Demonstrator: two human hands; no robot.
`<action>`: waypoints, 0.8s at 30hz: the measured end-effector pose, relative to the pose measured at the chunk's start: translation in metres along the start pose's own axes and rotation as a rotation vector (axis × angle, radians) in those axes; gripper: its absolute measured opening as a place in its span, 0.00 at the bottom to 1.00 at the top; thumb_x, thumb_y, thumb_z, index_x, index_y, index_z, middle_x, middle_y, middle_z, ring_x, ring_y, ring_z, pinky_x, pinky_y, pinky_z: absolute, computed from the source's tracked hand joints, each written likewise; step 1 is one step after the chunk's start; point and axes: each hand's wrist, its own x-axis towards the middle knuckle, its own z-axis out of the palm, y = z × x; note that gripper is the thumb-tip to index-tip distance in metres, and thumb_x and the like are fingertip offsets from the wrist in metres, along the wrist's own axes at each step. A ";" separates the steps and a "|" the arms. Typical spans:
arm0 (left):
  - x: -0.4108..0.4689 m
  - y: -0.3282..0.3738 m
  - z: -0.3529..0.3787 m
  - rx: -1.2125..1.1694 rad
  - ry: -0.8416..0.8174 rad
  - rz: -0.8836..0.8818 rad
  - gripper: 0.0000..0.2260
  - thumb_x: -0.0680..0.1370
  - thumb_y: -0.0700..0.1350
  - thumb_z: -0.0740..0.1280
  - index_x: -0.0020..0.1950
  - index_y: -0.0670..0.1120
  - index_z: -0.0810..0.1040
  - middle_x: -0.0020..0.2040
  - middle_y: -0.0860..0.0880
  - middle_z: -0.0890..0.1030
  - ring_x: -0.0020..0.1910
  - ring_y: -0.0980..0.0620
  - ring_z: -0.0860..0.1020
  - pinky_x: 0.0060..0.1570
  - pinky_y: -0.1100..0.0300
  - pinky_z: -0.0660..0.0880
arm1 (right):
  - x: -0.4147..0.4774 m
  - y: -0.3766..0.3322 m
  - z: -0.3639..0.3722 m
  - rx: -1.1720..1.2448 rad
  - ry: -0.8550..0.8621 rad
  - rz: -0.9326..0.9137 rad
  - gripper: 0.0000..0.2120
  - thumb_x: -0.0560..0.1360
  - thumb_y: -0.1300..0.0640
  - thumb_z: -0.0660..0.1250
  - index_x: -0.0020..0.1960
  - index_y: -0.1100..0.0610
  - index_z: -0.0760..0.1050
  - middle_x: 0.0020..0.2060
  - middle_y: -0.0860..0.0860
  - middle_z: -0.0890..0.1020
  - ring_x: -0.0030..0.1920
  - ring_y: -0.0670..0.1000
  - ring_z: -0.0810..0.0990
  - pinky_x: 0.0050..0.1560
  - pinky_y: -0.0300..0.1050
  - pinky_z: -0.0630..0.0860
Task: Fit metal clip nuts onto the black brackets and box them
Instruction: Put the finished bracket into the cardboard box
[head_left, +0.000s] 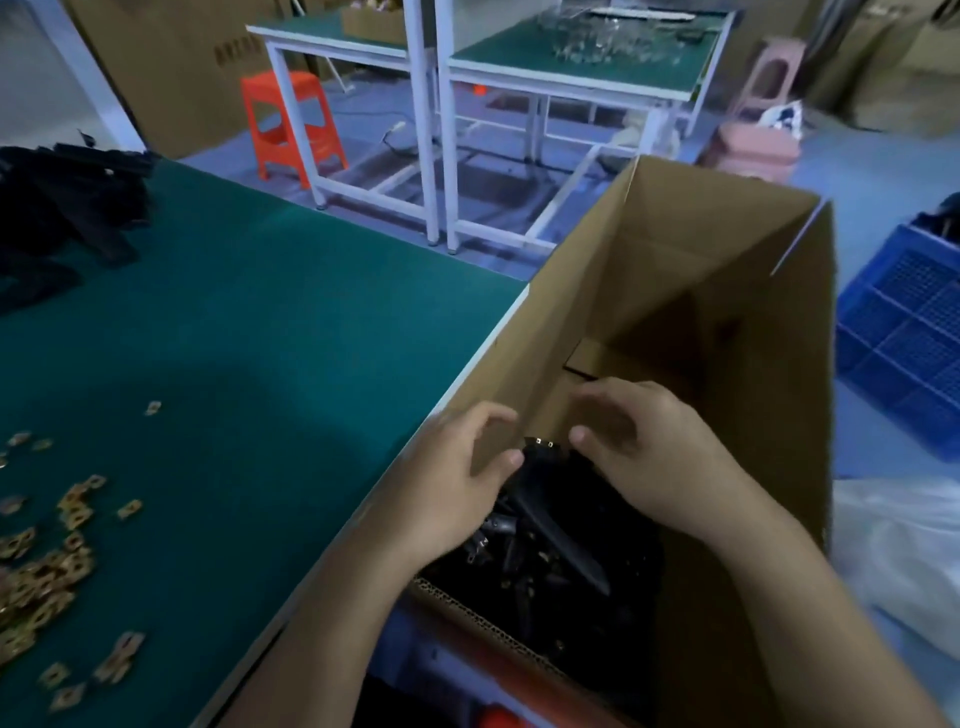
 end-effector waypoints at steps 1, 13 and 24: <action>-0.002 -0.005 0.000 0.037 -0.010 -0.016 0.21 0.71 0.69 0.63 0.63 0.69 0.73 0.67 0.61 0.74 0.72 0.58 0.70 0.57 0.48 0.80 | 0.000 0.002 0.001 0.011 0.006 0.014 0.20 0.79 0.46 0.69 0.69 0.40 0.72 0.67 0.47 0.73 0.64 0.51 0.76 0.63 0.48 0.76; -0.074 -0.003 -0.086 -0.006 0.537 0.174 0.12 0.80 0.41 0.68 0.54 0.60 0.81 0.59 0.59 0.80 0.56 0.54 0.81 0.42 0.52 0.83 | 0.018 -0.055 0.057 0.150 -0.006 -0.205 0.15 0.80 0.53 0.68 0.65 0.44 0.76 0.56 0.44 0.80 0.58 0.41 0.77 0.58 0.36 0.76; -0.262 -0.128 -0.266 0.458 1.473 -0.496 0.12 0.78 0.34 0.67 0.53 0.50 0.79 0.49 0.49 0.78 0.49 0.51 0.77 0.50 0.59 0.68 | 0.030 -0.228 0.207 0.133 -0.326 -0.666 0.23 0.80 0.49 0.67 0.72 0.37 0.66 0.61 0.41 0.74 0.57 0.38 0.75 0.55 0.29 0.71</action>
